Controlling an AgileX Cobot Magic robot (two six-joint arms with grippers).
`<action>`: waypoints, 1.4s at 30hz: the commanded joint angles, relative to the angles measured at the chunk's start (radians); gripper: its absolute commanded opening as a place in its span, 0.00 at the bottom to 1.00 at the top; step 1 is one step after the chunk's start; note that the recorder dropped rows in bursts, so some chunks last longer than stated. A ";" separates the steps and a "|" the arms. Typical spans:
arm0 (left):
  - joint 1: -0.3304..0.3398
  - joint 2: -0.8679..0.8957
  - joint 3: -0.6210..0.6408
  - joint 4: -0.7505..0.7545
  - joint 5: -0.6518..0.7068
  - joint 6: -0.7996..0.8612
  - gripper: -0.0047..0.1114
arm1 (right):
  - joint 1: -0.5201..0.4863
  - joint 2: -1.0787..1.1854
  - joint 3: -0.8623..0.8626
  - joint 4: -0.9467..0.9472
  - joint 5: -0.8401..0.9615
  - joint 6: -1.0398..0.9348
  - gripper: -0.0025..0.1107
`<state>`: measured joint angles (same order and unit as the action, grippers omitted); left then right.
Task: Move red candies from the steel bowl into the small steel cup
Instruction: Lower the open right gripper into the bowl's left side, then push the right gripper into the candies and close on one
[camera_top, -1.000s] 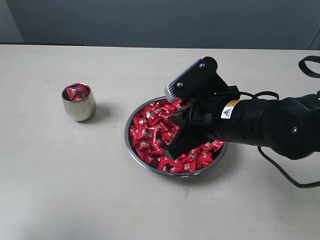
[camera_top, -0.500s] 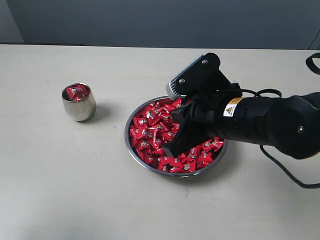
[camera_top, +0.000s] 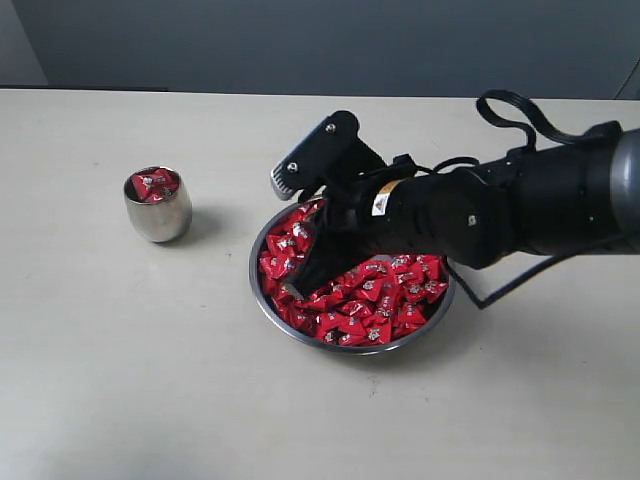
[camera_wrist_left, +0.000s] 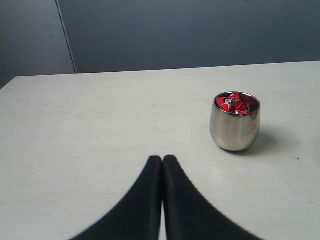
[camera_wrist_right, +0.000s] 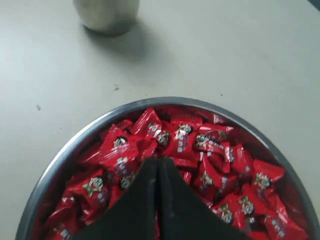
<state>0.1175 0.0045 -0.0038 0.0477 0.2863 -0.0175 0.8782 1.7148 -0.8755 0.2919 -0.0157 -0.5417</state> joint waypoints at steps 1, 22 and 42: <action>0.001 -0.004 0.004 -0.006 -0.002 -0.002 0.04 | -0.036 0.048 -0.077 -0.048 0.051 -0.007 0.02; 0.001 -0.004 0.004 -0.006 -0.002 -0.002 0.04 | -0.073 0.212 -0.236 -0.085 0.276 -0.007 0.02; 0.001 -0.004 0.004 -0.006 -0.002 -0.002 0.04 | -0.050 0.213 -0.236 0.009 0.275 -0.007 0.48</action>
<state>0.1175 0.0045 -0.0038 0.0477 0.2863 -0.0175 0.8283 1.9286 -1.1074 0.2836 0.2713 -0.5437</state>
